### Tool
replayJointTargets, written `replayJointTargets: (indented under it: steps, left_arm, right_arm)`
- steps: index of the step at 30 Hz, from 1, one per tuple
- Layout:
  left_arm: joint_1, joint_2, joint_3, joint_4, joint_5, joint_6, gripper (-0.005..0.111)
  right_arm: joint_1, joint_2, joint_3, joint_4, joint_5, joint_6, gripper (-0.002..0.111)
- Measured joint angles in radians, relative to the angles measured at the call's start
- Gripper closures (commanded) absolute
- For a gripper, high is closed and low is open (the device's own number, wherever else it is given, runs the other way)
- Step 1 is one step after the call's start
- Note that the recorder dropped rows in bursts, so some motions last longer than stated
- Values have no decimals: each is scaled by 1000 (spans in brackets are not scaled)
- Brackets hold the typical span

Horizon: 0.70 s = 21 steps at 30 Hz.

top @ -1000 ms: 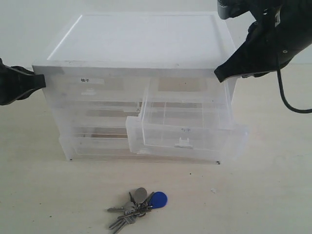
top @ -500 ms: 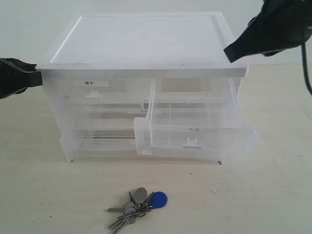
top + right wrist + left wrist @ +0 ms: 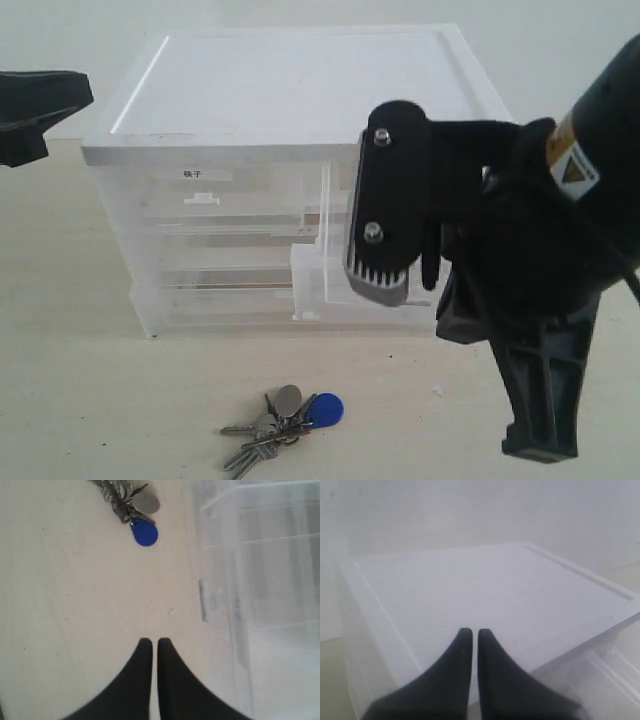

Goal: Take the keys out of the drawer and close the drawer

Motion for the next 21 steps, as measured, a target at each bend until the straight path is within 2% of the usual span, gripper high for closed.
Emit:
replayJointTargets:
  steps: [6, 11, 14, 21]
  left_arm:
    - [-2, -39, 8, 0, -19, 7, 102]
    - [-2, -39, 8, 0, -19, 7, 102]
    - [-2, -39, 8, 0, -19, 7, 102]
    - [-2, -39, 8, 0, -19, 7, 102]
  right_arm:
    - [8, 2, 104, -88, -113, -16, 108]
    - [8, 66, 157, -433, -154, 255, 108]
    - [8, 90, 157, -557, -188, 351, 108]
    - [8, 94, 157, -613, -289, 412, 108]
